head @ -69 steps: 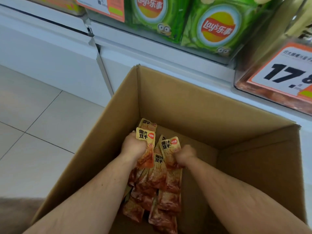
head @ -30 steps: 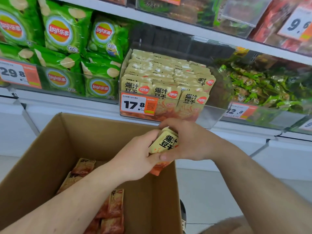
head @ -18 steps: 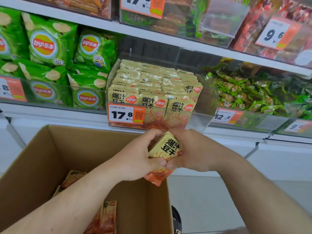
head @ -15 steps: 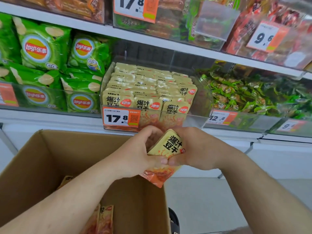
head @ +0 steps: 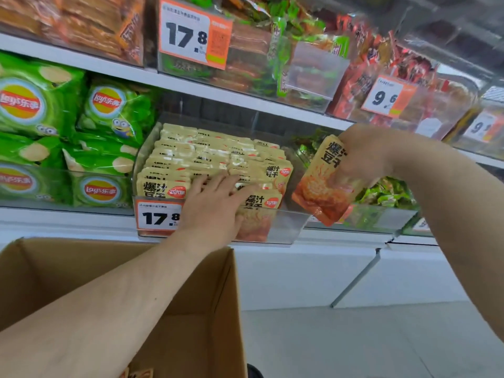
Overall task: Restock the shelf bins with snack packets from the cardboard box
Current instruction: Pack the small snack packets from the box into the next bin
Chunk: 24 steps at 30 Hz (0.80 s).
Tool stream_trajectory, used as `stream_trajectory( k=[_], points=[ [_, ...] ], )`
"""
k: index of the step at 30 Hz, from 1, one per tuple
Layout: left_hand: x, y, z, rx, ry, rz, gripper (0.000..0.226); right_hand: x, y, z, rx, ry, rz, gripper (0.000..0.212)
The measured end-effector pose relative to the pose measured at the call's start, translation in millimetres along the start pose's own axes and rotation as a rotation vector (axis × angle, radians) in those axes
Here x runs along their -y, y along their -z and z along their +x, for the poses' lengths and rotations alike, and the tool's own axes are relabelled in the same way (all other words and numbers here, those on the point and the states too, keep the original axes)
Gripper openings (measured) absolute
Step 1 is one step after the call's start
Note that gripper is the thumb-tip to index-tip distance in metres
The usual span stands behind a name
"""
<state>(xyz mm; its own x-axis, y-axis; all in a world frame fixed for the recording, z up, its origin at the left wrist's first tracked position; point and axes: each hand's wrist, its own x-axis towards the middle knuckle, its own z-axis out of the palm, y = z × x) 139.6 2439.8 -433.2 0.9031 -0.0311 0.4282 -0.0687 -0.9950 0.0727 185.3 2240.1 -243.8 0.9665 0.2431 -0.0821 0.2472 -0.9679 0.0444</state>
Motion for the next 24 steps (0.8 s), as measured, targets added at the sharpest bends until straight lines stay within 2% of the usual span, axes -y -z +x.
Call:
stream_trajectory(
  k=[4,8,10,15,19,24],
  points=[
    [-1,-3,-1,-0.055,0.003,0.024,0.064,20,3,38,0.005,-0.036,-0.023,0.038],
    [1,-9,-2,-0.082,-0.001,0.031,0.063,36,-7,76,0.112,-0.046,-0.040,0.045],
    [1,-10,-2,-0.098,-0.001,0.028,0.063,43,-16,90,0.158,-0.045,-0.129,0.053],
    [1,-15,-2,-0.130,0.003,0.015,0.063,58,-52,111,0.187,0.041,-0.351,0.056],
    [4,-17,-2,-0.156,-0.002,0.012,0.061,53,-86,130,0.124,0.097,-0.473,0.062],
    [5,-22,-2,-0.194,-0.008,0.018,0.060,38,-101,135,-0.079,0.229,-0.661,0.049]
  ],
)
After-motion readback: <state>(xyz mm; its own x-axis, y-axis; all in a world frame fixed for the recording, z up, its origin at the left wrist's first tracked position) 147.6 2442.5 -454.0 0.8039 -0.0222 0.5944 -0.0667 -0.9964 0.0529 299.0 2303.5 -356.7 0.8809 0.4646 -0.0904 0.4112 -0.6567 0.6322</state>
